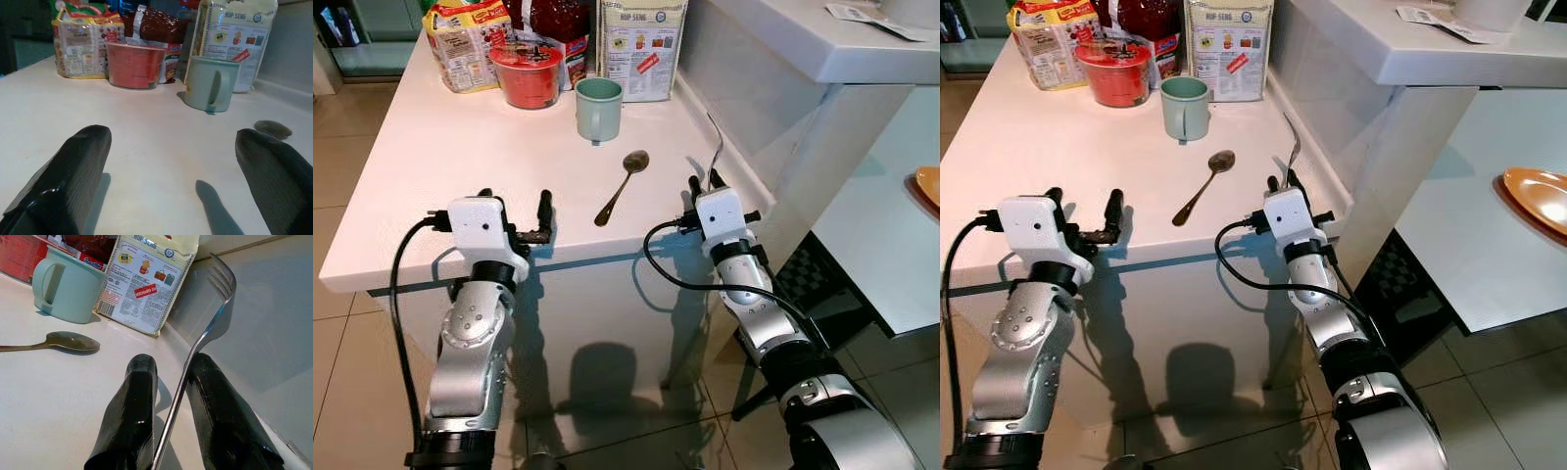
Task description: Setting the table
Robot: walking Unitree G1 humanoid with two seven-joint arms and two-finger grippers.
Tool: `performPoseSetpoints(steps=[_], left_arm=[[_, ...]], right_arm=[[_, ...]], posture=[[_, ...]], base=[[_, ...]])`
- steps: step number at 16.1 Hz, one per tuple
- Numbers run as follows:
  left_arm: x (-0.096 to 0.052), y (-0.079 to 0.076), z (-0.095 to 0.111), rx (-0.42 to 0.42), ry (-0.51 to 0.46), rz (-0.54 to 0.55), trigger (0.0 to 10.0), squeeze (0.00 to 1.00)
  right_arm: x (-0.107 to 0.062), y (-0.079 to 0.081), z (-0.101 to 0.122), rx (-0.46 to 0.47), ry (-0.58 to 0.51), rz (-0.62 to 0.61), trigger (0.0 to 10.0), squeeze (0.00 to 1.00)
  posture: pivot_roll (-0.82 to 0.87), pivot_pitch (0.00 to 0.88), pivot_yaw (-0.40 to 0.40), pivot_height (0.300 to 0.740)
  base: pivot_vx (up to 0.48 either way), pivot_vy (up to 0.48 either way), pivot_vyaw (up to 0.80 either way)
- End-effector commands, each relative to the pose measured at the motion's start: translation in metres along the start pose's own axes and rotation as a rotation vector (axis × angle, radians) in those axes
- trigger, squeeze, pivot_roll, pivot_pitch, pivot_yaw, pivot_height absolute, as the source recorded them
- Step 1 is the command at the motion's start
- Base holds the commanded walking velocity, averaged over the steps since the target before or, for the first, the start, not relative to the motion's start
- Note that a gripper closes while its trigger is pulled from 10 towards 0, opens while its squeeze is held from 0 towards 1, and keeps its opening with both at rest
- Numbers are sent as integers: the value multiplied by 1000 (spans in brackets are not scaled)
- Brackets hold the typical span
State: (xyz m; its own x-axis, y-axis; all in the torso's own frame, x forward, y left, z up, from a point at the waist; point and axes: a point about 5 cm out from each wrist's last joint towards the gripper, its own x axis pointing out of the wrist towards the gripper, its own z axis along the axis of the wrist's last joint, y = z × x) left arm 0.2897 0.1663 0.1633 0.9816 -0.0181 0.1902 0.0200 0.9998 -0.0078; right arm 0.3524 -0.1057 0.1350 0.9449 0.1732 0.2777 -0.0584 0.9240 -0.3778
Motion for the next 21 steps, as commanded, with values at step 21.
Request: performPoseSetpoints(steps=[21], left_arm=[[7, -17, 1, 10, 14, -74, 10000, 0]], right_arm=[[-8, -8, -19, -11, 106, -10, 0, 0]], posture=[[166, 96, -58, 740]], base=[[-152, -73, 0]])
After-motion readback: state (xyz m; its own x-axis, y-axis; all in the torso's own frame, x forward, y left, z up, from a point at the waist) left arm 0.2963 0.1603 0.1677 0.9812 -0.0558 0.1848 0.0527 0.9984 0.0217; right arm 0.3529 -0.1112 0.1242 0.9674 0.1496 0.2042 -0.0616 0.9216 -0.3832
